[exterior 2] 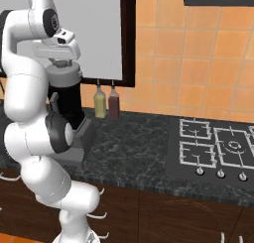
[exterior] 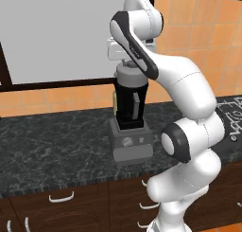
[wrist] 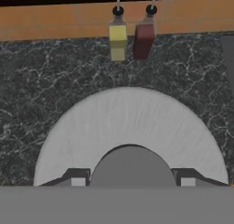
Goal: Close the lid blender by securely placing the lid on top.
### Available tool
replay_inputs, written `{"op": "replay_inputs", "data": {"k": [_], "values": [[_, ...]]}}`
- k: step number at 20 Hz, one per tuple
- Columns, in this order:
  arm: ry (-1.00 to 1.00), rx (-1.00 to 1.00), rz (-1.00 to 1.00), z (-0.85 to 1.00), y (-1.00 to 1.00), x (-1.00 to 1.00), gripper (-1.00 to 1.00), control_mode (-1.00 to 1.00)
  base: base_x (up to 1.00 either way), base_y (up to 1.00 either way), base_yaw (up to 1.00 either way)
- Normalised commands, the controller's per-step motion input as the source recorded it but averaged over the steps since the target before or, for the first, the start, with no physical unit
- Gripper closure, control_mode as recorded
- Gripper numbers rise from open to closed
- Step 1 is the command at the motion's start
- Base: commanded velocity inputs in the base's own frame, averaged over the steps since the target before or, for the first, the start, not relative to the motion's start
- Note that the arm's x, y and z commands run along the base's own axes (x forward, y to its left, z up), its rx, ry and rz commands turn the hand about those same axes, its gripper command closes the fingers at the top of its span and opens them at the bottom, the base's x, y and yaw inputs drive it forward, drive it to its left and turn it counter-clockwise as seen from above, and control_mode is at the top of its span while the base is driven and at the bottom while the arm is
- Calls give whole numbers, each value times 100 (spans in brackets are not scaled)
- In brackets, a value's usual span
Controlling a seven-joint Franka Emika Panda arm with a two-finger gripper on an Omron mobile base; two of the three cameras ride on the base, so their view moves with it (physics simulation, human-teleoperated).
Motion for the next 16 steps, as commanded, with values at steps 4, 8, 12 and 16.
{"op": "replay_inputs", "data": {"k": [4, 8, 12, 16], "values": [[0, 0, 0, 8, 0, -10, 100, -100, 0, 0, 0], [0, 0, 0, 1, 4, -4, 100, -100, 0, 0, 0], [0, 0, 0, 0, 7, 0, 100, -100, 0, 0, 0], [0, 0, 0, -4, 11, 0, 100, -100, 0, 0, 0]]}}
